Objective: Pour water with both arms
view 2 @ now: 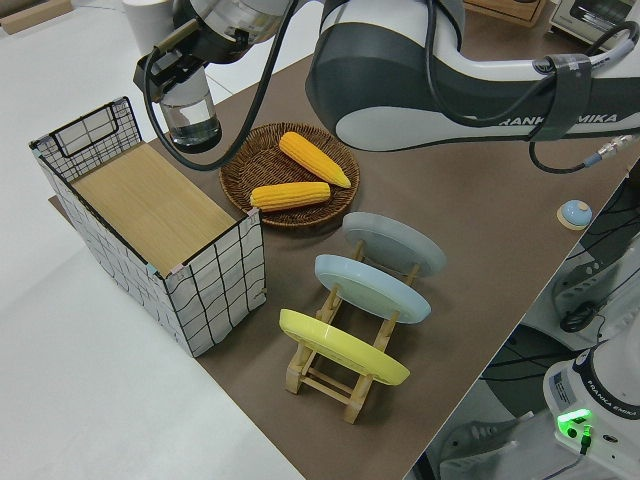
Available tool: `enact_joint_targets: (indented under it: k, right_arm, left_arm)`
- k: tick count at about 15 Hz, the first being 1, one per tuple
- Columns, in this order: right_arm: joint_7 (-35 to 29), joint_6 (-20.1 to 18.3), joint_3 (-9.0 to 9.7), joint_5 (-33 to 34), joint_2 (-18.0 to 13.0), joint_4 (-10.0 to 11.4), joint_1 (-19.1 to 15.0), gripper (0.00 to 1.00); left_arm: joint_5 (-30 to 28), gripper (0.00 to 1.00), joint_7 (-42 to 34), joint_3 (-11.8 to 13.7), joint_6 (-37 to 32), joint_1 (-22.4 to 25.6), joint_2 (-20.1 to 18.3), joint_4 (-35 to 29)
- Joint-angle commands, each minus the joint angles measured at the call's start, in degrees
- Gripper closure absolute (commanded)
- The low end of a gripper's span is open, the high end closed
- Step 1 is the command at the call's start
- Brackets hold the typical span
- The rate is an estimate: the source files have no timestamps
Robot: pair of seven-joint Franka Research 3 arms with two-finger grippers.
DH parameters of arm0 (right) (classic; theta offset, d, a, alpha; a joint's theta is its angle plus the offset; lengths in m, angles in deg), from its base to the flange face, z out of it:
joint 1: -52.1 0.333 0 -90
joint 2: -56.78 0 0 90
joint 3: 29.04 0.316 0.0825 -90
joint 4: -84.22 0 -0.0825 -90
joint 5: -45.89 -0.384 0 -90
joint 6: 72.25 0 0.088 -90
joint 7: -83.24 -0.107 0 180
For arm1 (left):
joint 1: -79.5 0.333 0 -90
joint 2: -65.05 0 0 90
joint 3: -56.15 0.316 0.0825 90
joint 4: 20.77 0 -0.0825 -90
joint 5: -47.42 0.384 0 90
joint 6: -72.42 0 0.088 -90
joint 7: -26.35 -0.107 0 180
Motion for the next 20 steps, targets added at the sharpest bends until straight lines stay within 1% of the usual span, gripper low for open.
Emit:
enact_joint_targets:
  k: [1,4,6,7,9,11,12,13,15,16,18,20]
  right_arm:
    - [6.2,0.3,0.63,-1.3,-5.0,6.4,-3.9,0.969]
    - [9.6,0.2,0.63,-1.4,-6.8,8.0,-5.6,0.969]
    - [10.2,-0.2,0.63,-2.2,-8.3,9.5,-6.8,0.969]
    - [10.3,-1.5,0.63,-3.5,-9.0,9.8,-7.0,0.969]
    - [10.0,-6.7,0.54,-7.8,-9.6,9.5,-7.0,0.969]
    - [9.7,-9.6,0.10,-11.6,-10.8,9.7,-7.8,0.969]
    - [9.5,-11.6,-0.60,-13.5,-11.2,9.7,-7.9,0.969]
    - [8.0,-14.0,-1.04,-15.9,-11.6,9.6,-8.0,0.969]
    - [0.6,-19.3,-1.57,-19.1,-12.7,9.6,-8.0,0.969]
    - [-3.6,-21.4,-1.57,-19.6,-12.9,9.6,-8.0,0.969]
    - [-12.8,-25.4,-1.48,-21.5,-13.6,9.6,-7.3,0.971]
    - [-21.0,-28.6,-1.22,-25.5,-14.1,9.6,-7.1,0.971]
  left_arm:
    - [3.9,1.00,4.9,-0.2,-1.8,-1.4,-2.6,0.4]
    - [4.8,1.00,5.8,-0.3,-4.1,-1.6,-4.3,0.1]
    - [6.5,1.00,7.6,-0.2,-5.0,-3.1,-5.0,-0.3]
    - [8.0,1.00,8.6,0.2,-5.0,-4.3,-5.7,-1.0]
    - [8.9,1.00,10.7,0.7,-5.2,-6.5,-7.2,-2.9]
    - [8.9,1.00,12.0,1.3,-5.2,-8.0,-8.9,-4.9]
    - [8.9,1.00,12.7,2.5,-5.2,-9.6,-9.9,-6.2]
    - [8.9,1.00,13.1,4.2,-5.1,-11.7,-10.8,-7.2]
    - [9.2,1.00,13.7,7.6,-5.1,-15.3,-12.7,-9.1]
    - [9.2,1.00,14.2,8.4,-5.0,-16.5,-13.6,-10.2]
    - [9.3,1.00,15.4,9.1,-4.2,-18.2,-15.2,-12.8]
    - [9.8,1.00,16.6,10.5,-4.2,-20.3,-17.2,-14.8]
